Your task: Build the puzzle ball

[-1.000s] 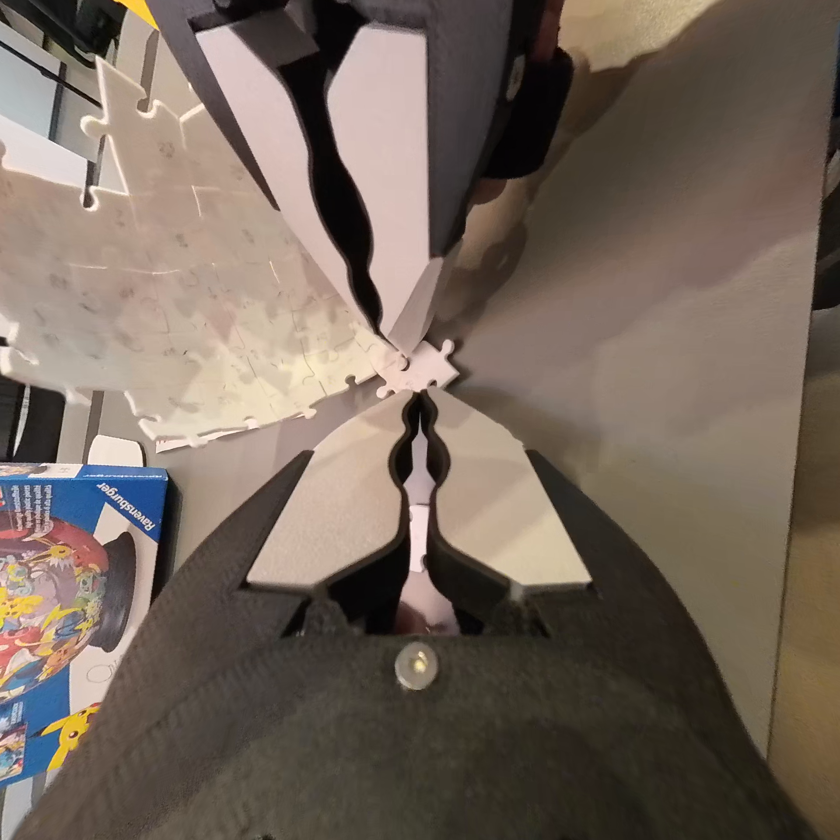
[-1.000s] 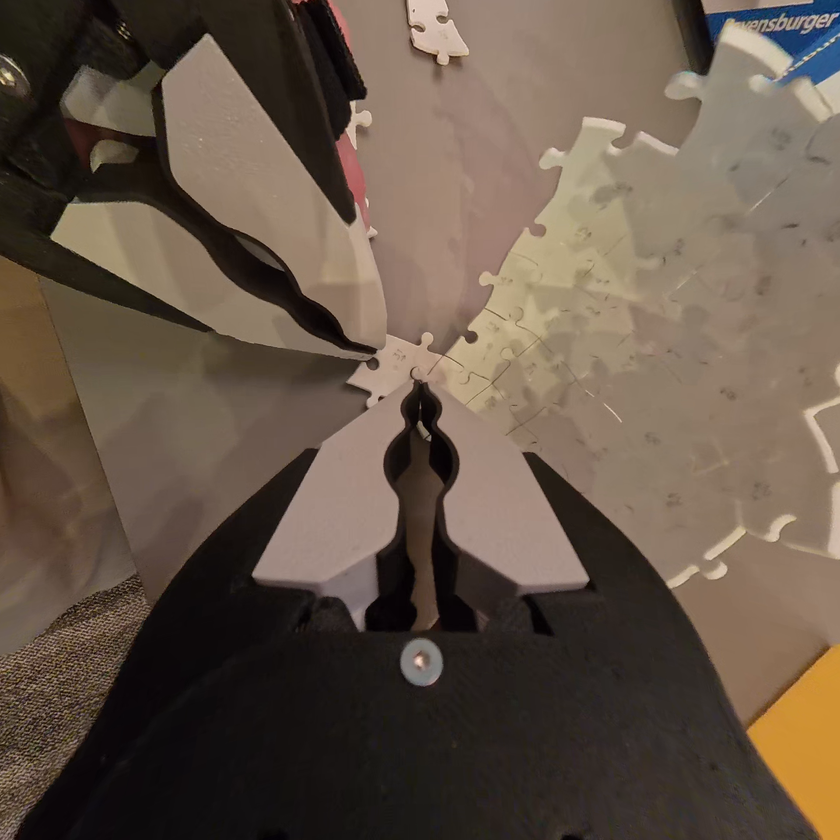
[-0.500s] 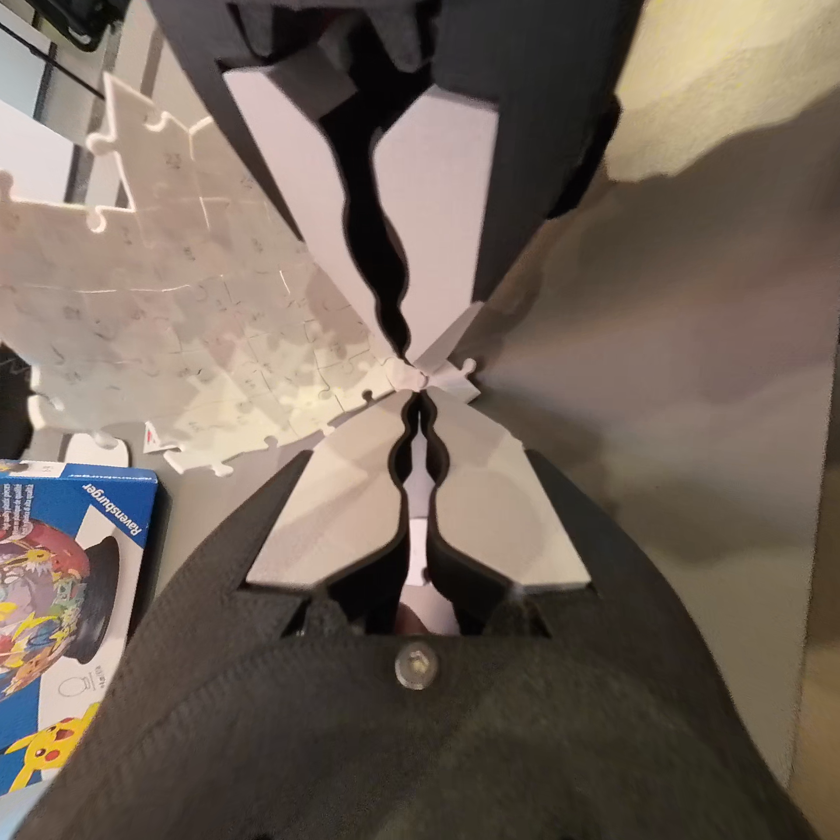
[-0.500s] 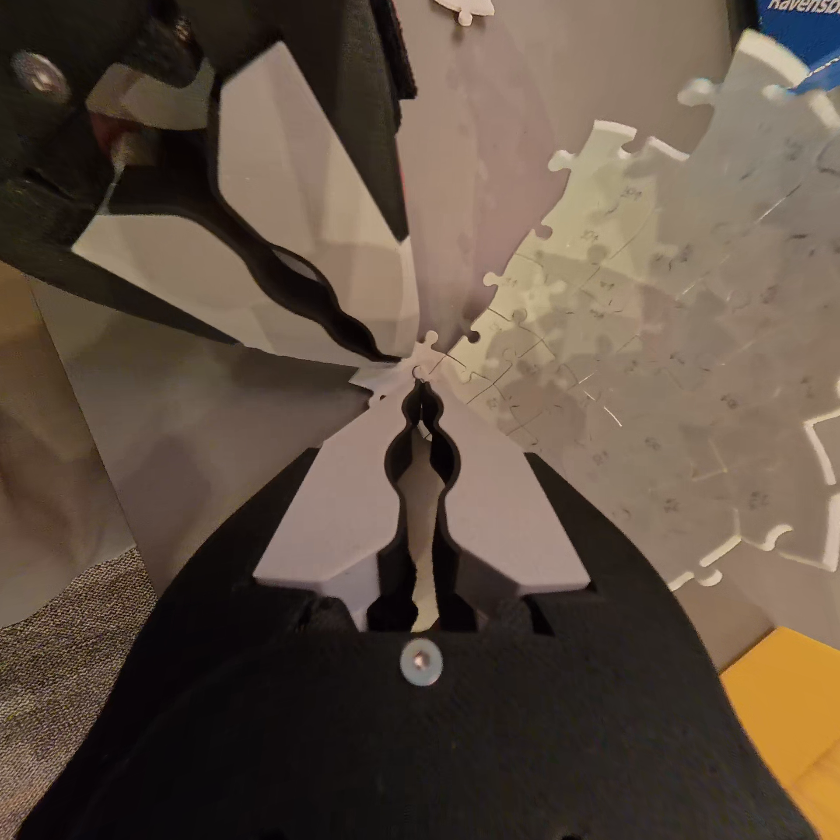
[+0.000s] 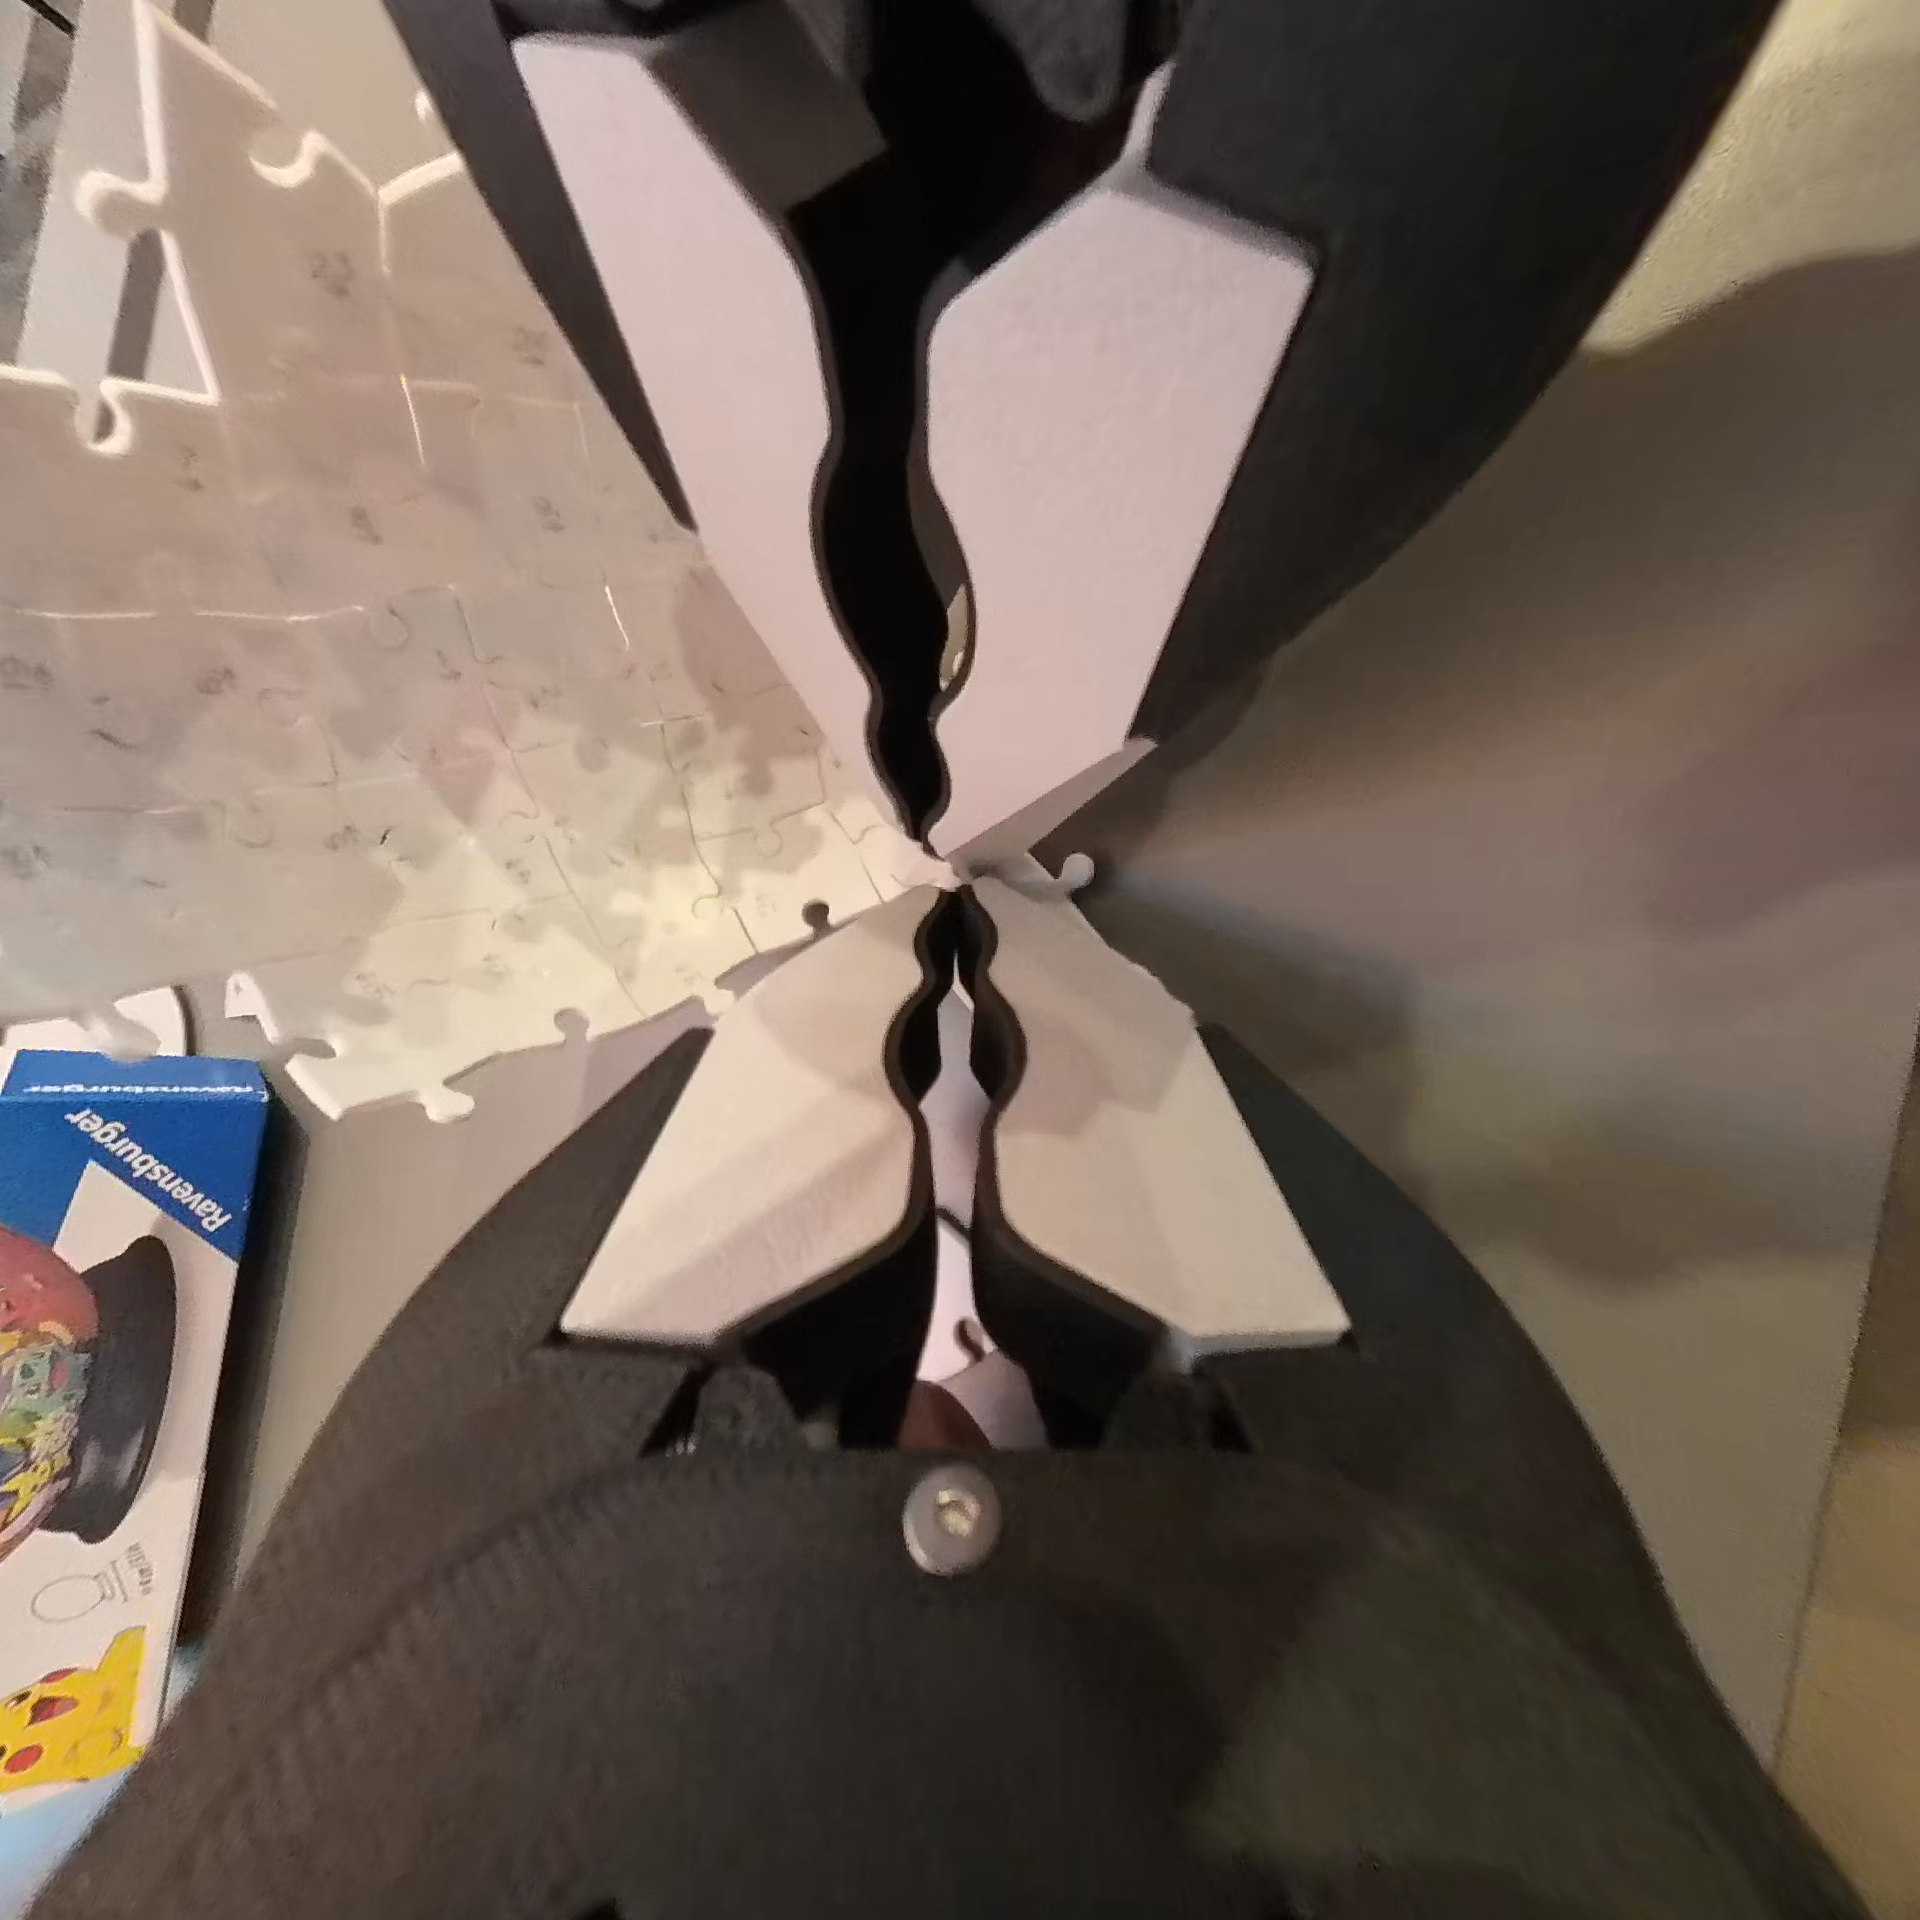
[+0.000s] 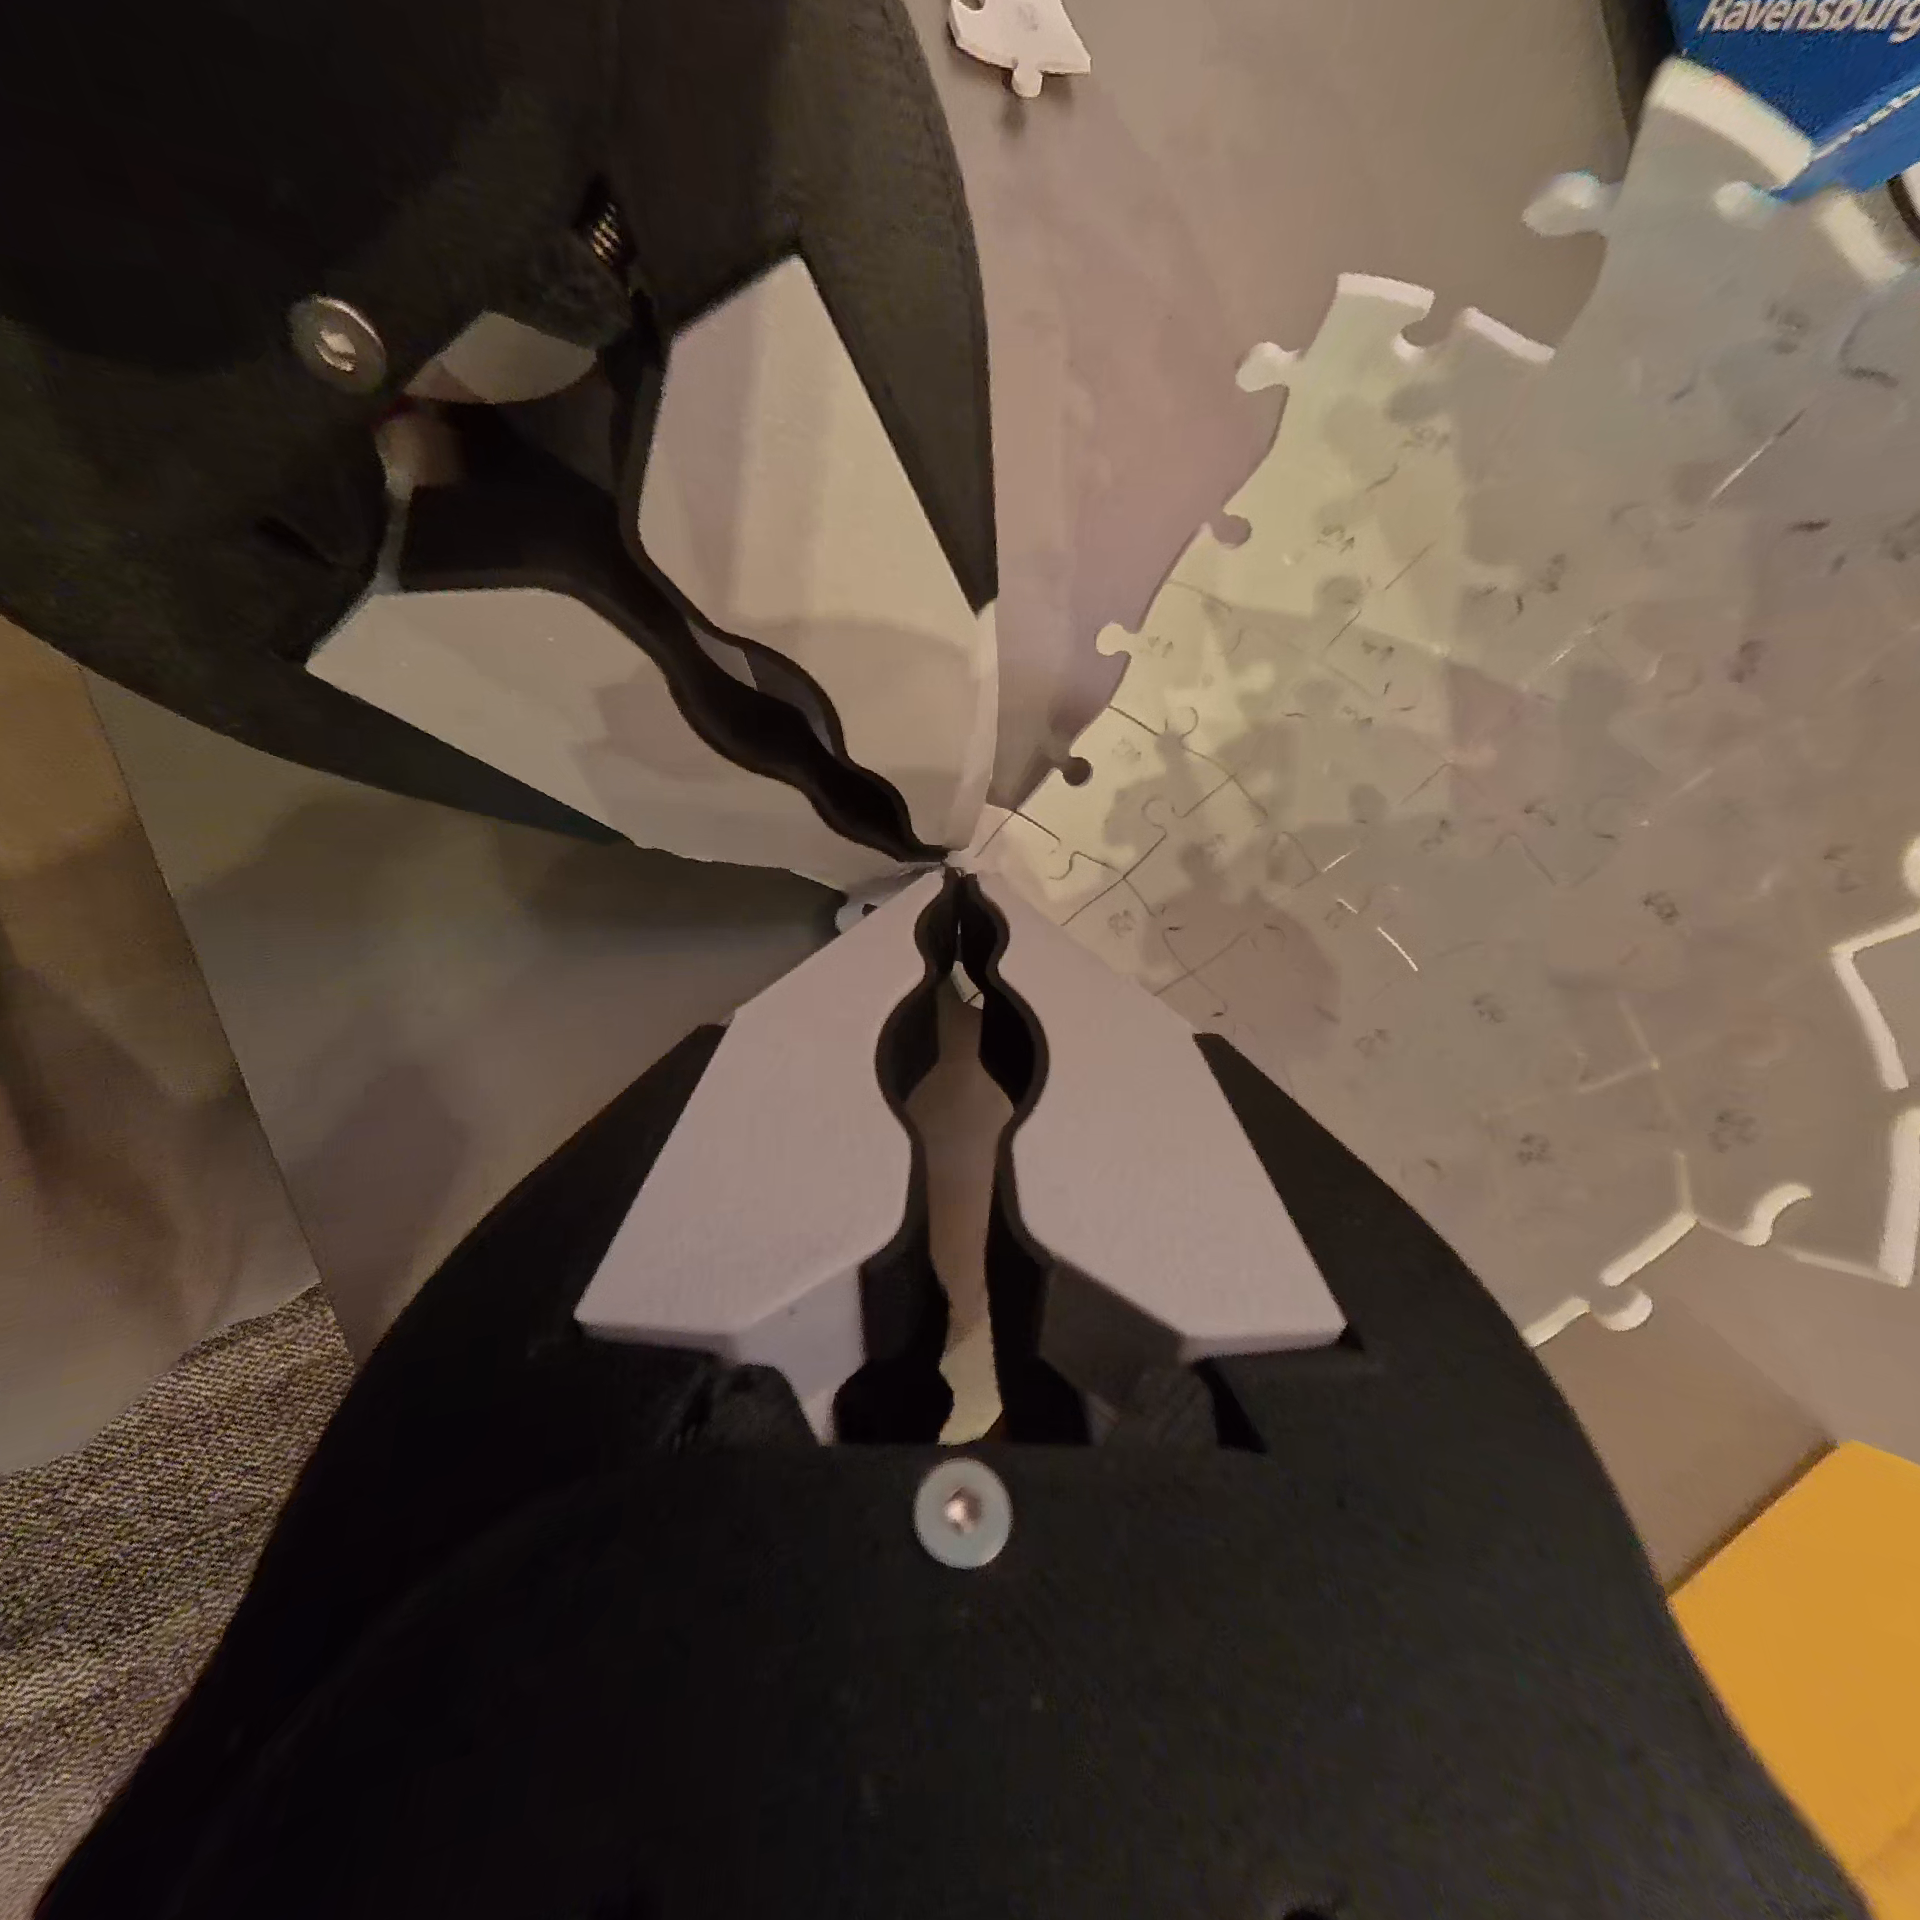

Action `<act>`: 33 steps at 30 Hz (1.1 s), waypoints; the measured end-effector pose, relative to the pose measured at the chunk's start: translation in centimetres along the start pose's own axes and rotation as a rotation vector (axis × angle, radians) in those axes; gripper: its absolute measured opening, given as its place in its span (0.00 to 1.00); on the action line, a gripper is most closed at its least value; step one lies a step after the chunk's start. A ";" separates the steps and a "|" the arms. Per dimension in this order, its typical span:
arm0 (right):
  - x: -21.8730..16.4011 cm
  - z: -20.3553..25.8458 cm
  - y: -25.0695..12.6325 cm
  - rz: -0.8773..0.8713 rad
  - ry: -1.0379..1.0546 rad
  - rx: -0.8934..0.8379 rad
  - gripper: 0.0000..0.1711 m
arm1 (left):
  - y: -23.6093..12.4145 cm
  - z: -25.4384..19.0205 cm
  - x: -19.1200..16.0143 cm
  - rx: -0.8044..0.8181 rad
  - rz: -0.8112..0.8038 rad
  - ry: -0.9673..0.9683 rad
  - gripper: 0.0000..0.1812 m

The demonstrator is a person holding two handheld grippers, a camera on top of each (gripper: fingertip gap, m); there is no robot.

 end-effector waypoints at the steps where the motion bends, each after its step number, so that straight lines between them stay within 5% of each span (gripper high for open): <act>1: 0.0 0.0 0.0 -0.005 0.011 0.003 0.00 | 0.0 0.0 0.0 -0.009 0.004 -0.001 0.00; 10: 0.6 -0.2 -1.1 -0.081 0.092 -0.002 0.00 | 0.3 0.2 0.0 -0.060 0.002 -0.070 0.00; 17: 1.7 -0.2 -5.6 -0.258 0.175 0.022 0.00 | 0.4 0.2 0.0 -0.095 0.016 -0.103 0.00; 25: -1.1 -2.3 -9.0 -0.355 0.327 -0.047 0.00 | 0.4 0.3 0.0 -0.154 0.036 -0.178 0.00; 29: -3.1 -2.6 -8.3 -0.337 0.453 -0.036 0.00 | 0.4 0.3 0.0 -0.144 0.044 -0.158 0.00; 33: -4.2 -1.3 -5.4 -0.264 0.538 0.045 0.11 | 0.4 0.3 0.1 -0.131 0.045 -0.155 0.00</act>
Point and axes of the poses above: each gripper's, where its closed fingertips meet, y out along the fingers, x out of its top, z = x × y across the jaws, the point moved 1 cm from there along -y, back along the fingers, and after that the axes turned 4 degrees about x, right-handed, at the moved point
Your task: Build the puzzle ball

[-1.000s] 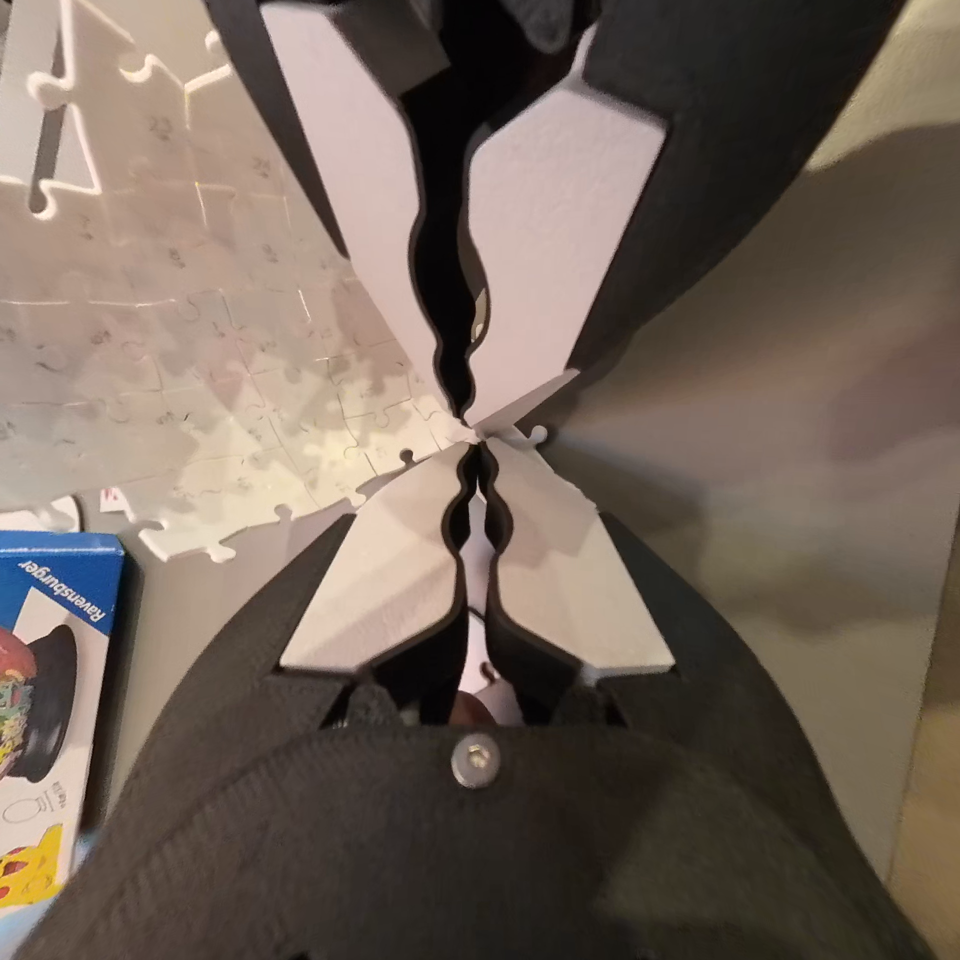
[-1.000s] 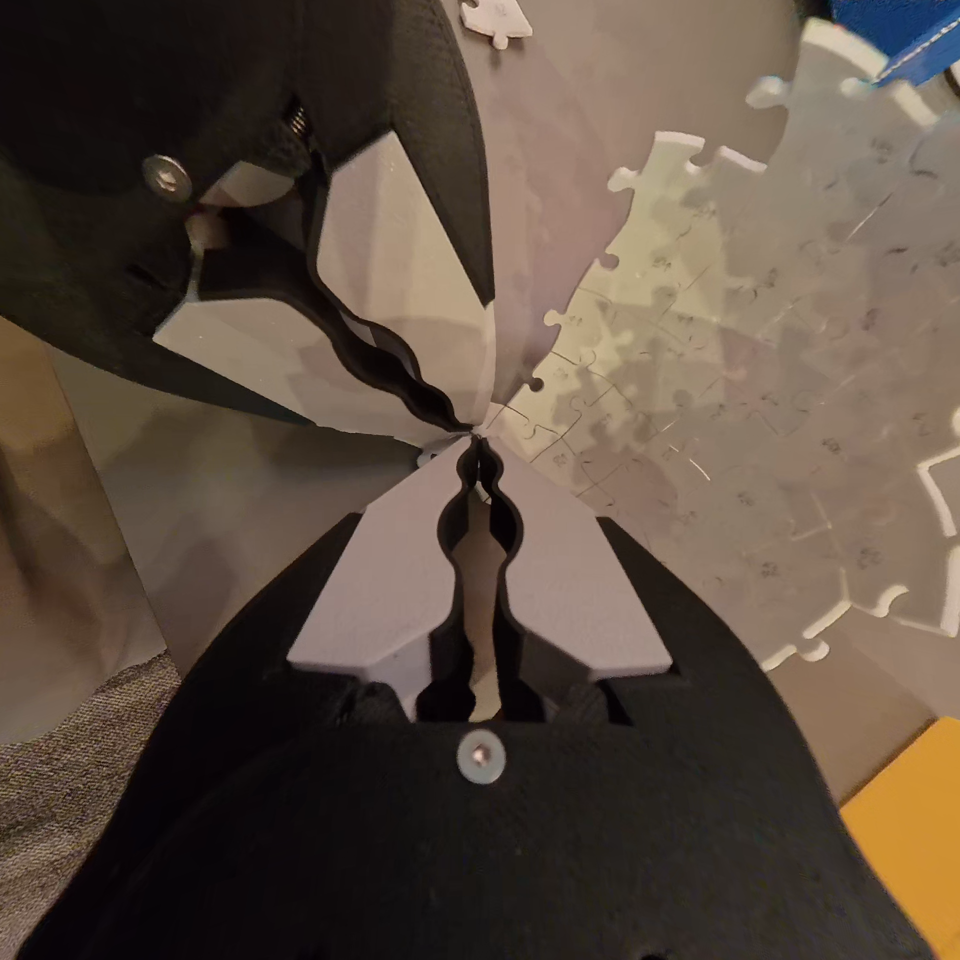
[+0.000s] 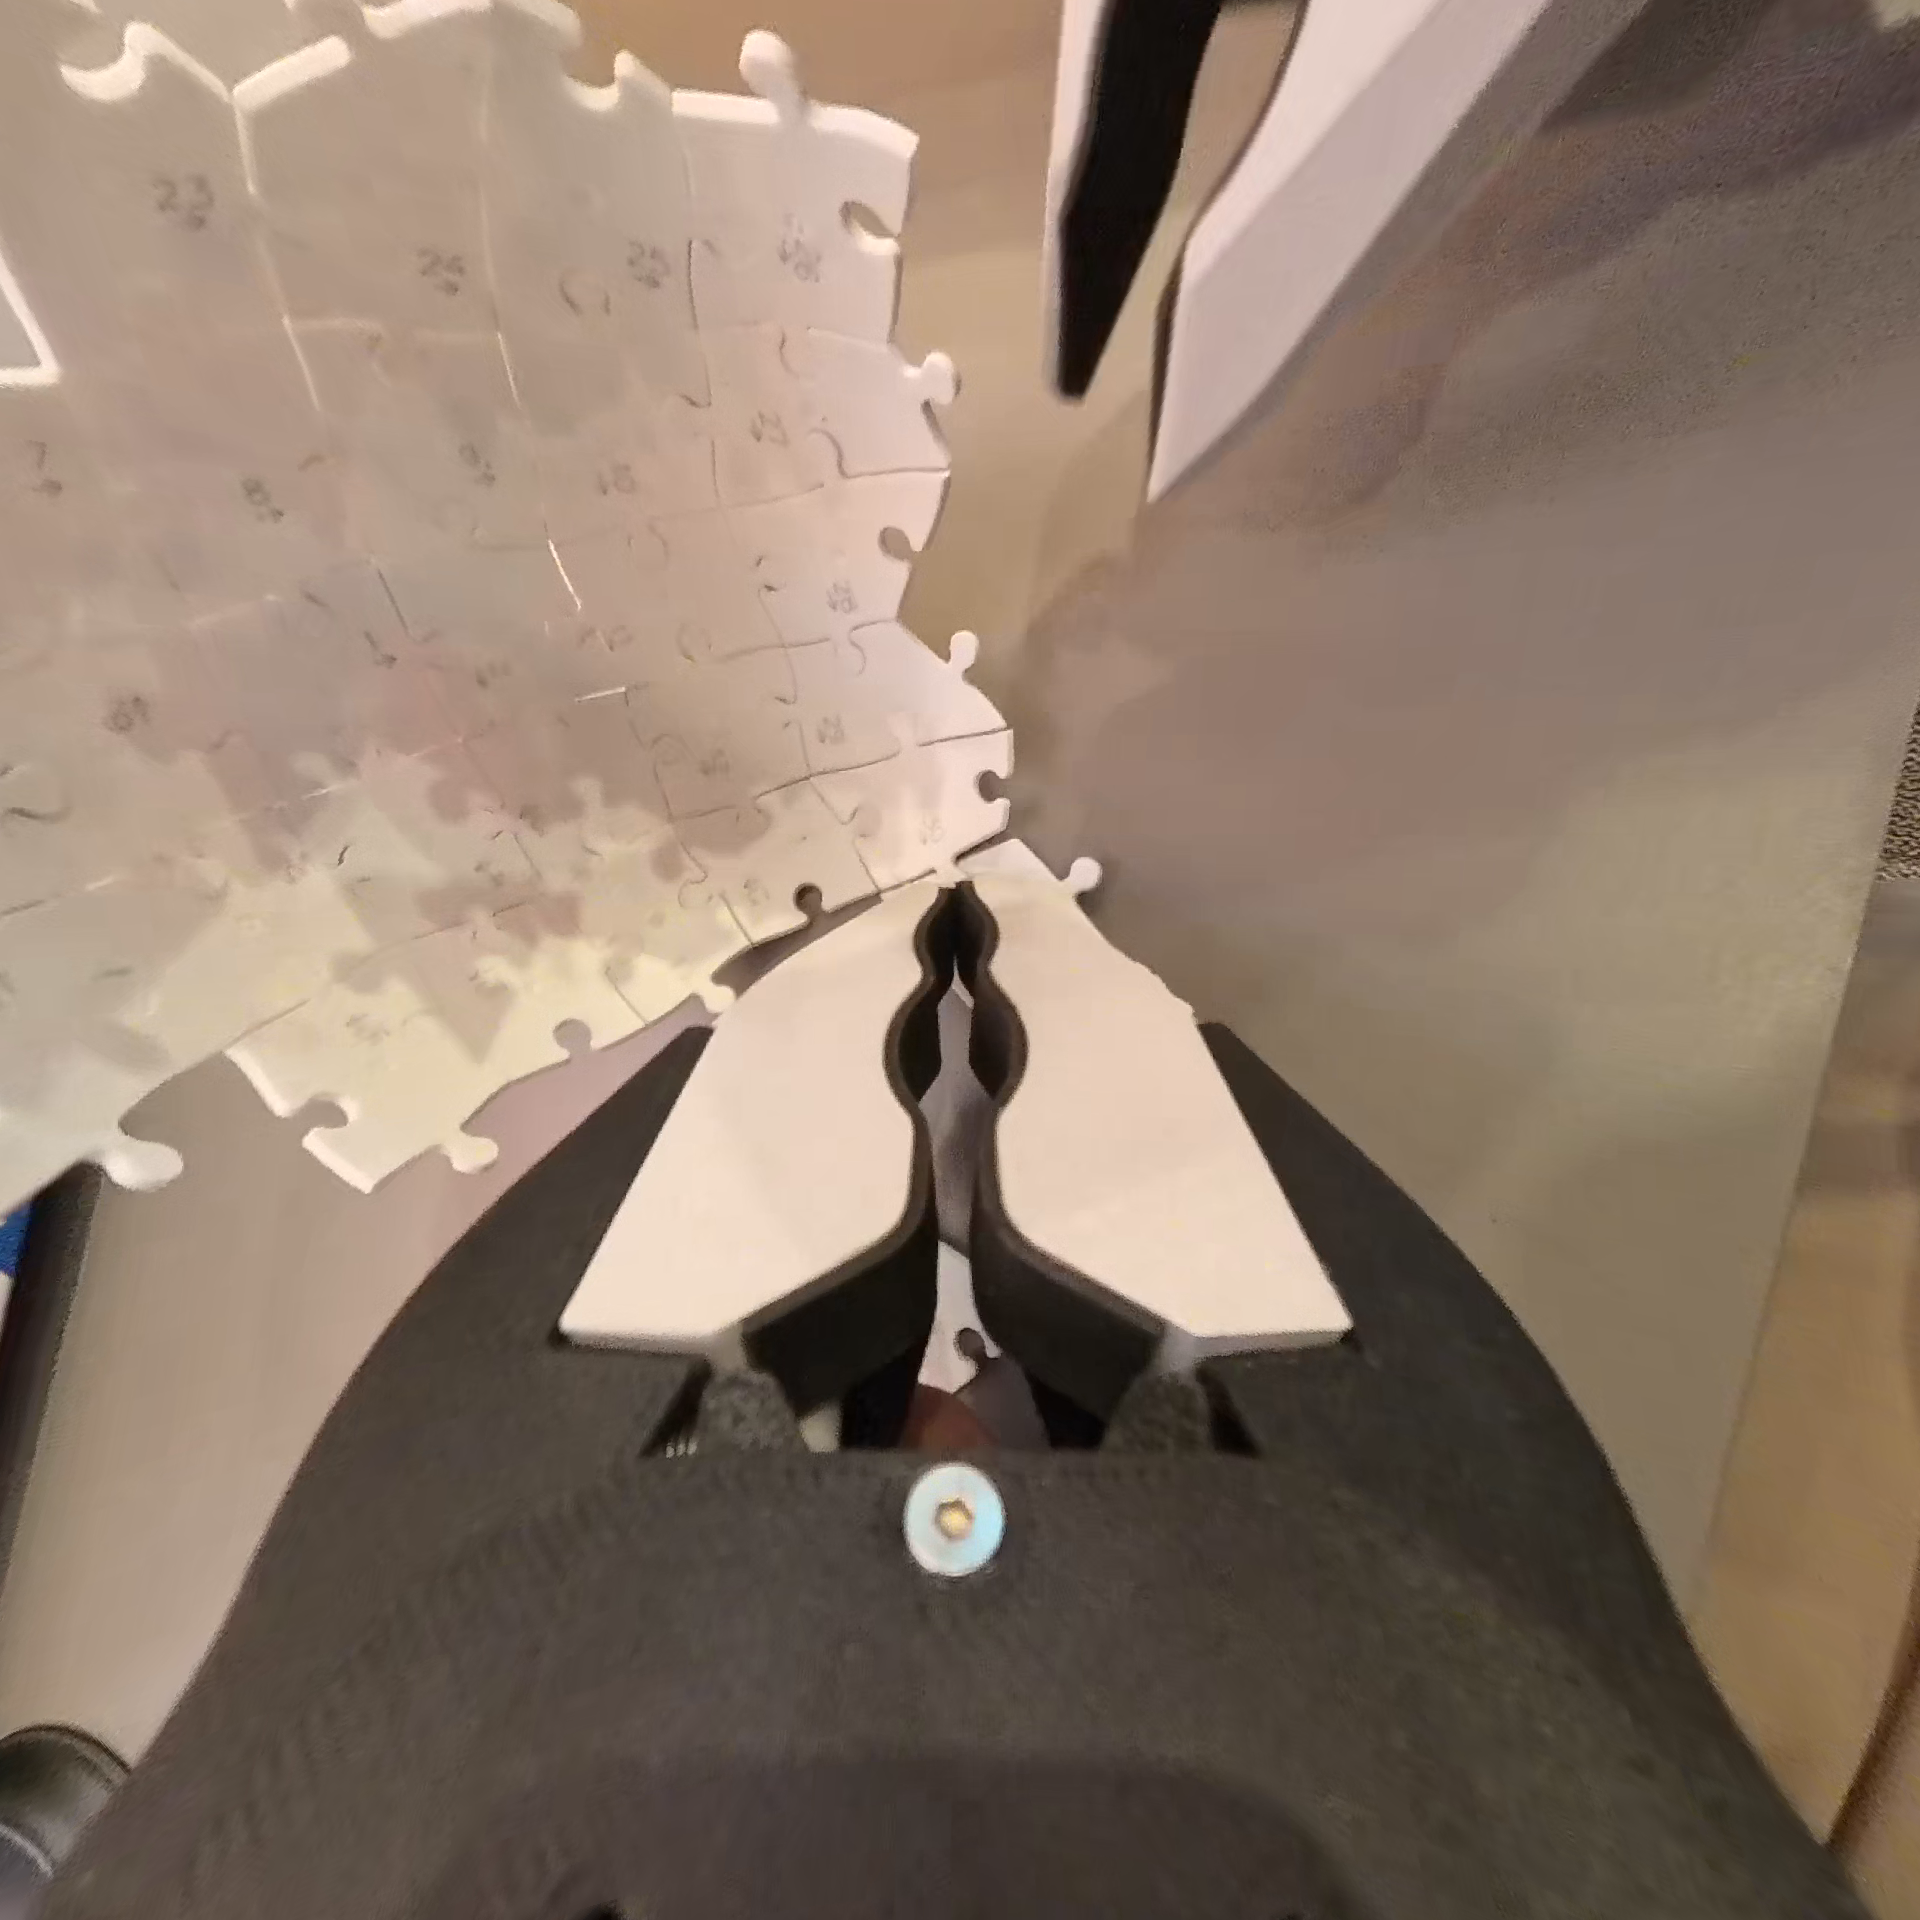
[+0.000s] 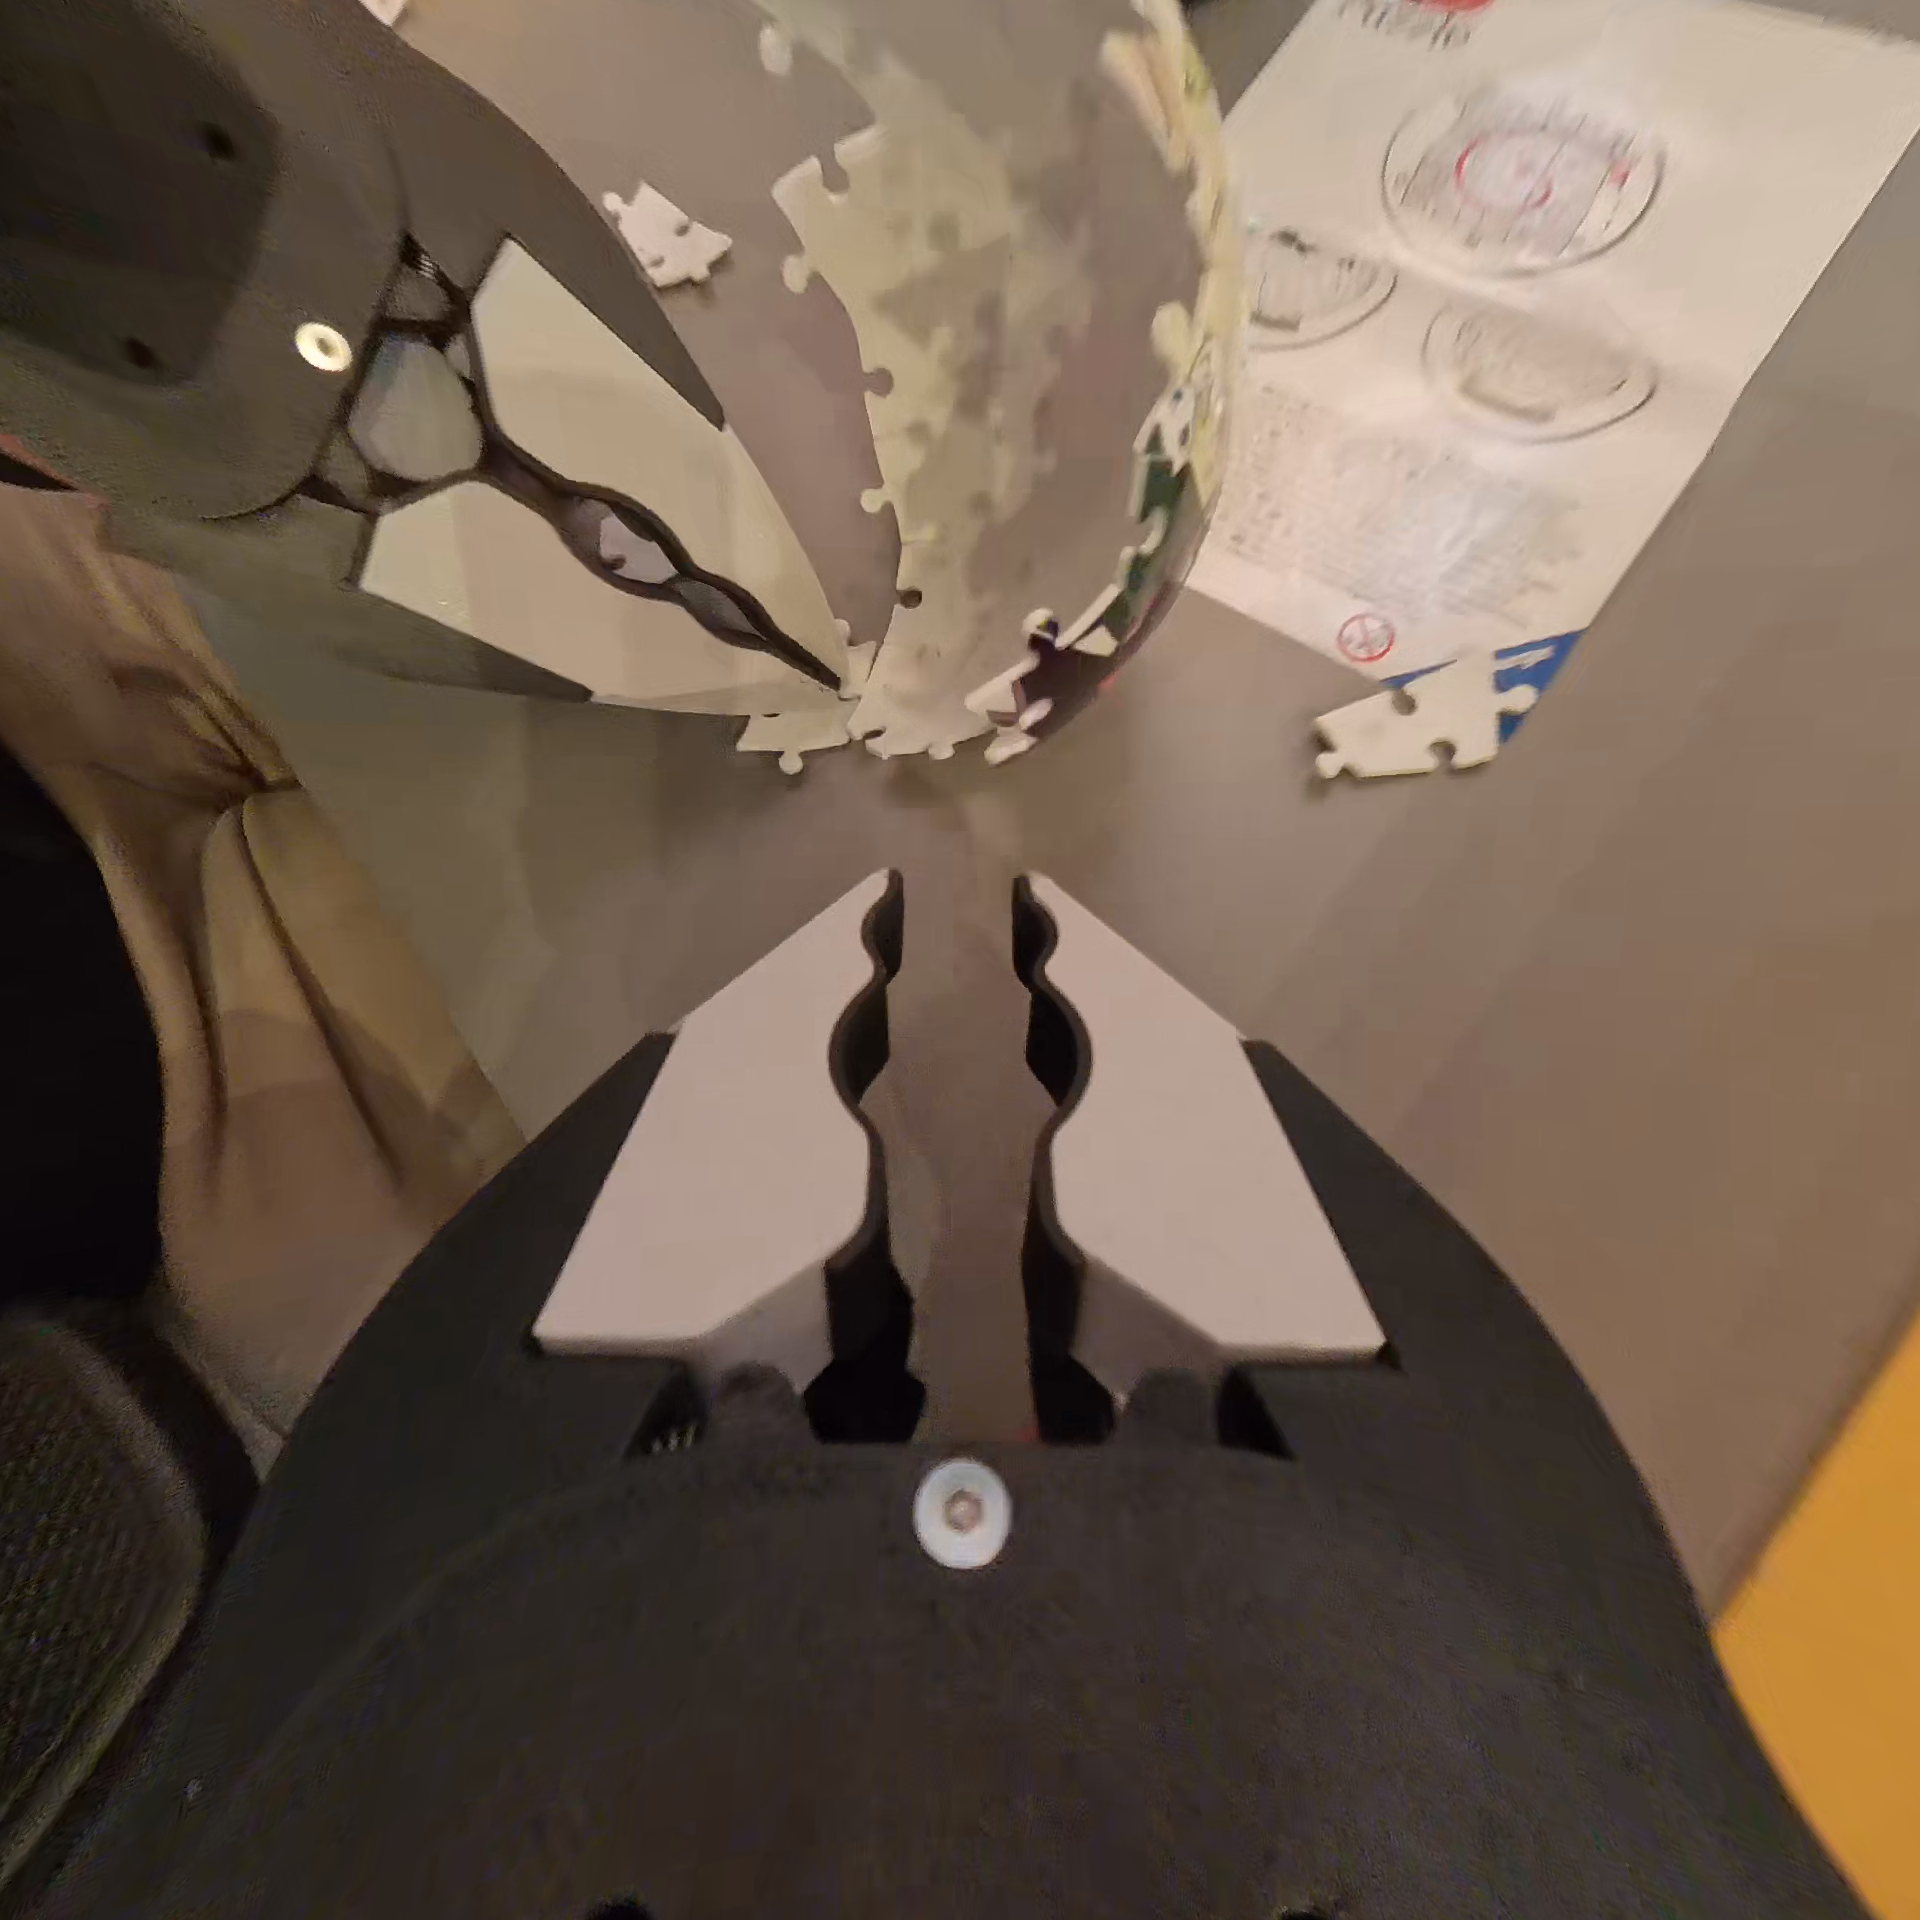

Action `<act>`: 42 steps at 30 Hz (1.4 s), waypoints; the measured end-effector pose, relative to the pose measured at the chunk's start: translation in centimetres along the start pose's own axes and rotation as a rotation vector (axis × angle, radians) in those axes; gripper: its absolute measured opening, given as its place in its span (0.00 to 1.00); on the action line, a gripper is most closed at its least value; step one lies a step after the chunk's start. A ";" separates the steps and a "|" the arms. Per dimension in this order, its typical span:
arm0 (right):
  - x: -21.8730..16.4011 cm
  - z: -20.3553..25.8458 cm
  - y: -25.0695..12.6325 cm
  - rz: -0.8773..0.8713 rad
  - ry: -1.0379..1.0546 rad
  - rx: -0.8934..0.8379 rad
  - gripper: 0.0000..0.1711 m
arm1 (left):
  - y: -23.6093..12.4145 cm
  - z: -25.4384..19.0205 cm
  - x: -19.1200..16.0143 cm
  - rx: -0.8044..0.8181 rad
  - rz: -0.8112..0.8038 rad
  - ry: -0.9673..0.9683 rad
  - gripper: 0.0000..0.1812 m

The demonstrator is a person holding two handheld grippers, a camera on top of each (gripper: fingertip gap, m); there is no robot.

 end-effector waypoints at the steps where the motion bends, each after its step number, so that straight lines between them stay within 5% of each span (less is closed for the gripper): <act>1: 0.2 0.3 0.6 -0.021 0.038 0.015 0.12 | 0.0 0.0 0.0 0.007 0.000 0.004 0.00; 14: 1.3 0.3 4.7 -0.108 0.345 0.065 0.07 | 0.0 0.0 0.0 0.050 -0.047 0.002 0.00; 32: 1.2 0.4 4.9 -0.096 0.272 0.013 0.05 | 0.1 0.3 0.3 0.081 -0.050 0.013 0.00; 42: 1.1 0.6 4.9 -0.088 0.221 -0.028 0.04 | 0.1 0.2 0.1 0.207 -0.050 0.196 0.00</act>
Point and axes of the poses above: each gripper's, where its closed fingertips meet, y out along the fingers, x out of its top, z = x × y across the jaws, the point moved 1 cm from there along -y, back along the fingers, and after that the axes turned 4 degrees about x, right-handed, at the moved point
